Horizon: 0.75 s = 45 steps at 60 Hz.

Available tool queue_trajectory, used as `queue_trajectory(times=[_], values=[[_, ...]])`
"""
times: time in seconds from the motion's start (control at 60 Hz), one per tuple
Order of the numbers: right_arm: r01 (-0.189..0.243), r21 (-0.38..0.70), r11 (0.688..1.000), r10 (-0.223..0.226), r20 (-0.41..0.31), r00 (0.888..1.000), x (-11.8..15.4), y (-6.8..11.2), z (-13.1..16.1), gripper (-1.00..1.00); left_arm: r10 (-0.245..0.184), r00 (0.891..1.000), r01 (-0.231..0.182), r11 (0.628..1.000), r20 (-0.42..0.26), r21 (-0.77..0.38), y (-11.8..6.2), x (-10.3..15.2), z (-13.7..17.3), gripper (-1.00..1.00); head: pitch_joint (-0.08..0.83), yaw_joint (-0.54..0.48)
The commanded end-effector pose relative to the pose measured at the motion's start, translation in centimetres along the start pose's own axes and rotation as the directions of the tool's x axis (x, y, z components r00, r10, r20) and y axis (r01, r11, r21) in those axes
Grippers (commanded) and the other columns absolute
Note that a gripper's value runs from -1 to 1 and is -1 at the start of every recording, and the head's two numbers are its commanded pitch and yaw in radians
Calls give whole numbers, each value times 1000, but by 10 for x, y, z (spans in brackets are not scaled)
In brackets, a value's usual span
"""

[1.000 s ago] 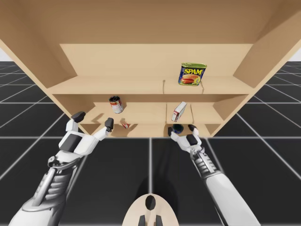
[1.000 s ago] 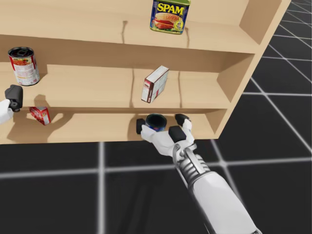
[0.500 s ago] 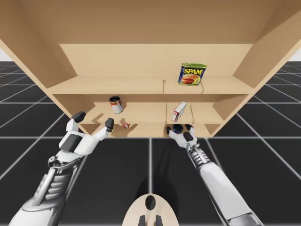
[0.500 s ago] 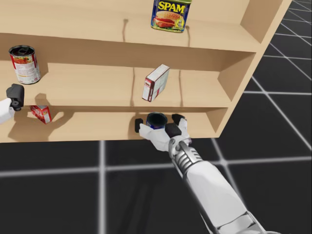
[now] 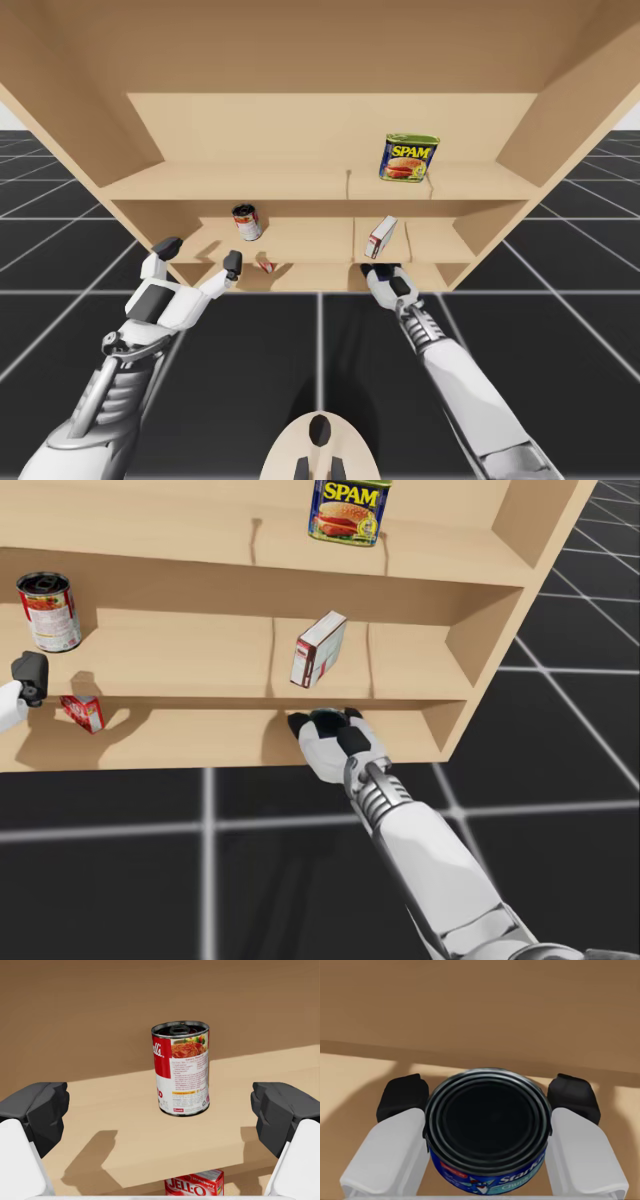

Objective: Look through the shelves, find the tuna can, and take it.

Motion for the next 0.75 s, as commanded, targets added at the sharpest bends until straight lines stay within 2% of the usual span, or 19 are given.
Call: queue_trajectory(times=[0.017, 0.133, 0.25, 0.383, 0.483, 0.75], values=[[71, 52, 996, -67, -72, 995, -25, 31, 4, 1000, -1, 1000, 1, 1000, -3, 1, 0, 0, 0, -1000, 595, -236], [74, 57, 996, -71, -52, 996, -23, 31, 6, 1000, -1, 1000, 1, 1000, -3, 1, 0, 0, 0, -1000, 594, -237], [40, 64, 997, -42, 30, 999, -8, 34, 16, 1000, 0, 1000, 0, 1000, -2, 2, 0, 0, 0, -1000, 592, -237], [6, 50, 999, -12, 127, 992, 11, 35, 33, 1000, 2, 1000, -2, 1000, 0, 2, 0, 0, -1, -1000, 589, -238], [-9, 44, 999, 1, 166, 986, 17, 34, 47, 1000, 2, 1000, -2, 1000, 0, 2, 0, 0, -1, -1000, 587, -238], [-7, 71, 997, -8, 208, 978, 16, 35, 121, 1000, 0, 1000, 0, 1000, -1, 2, -1, -1, -1, -1000, 581, -238]])
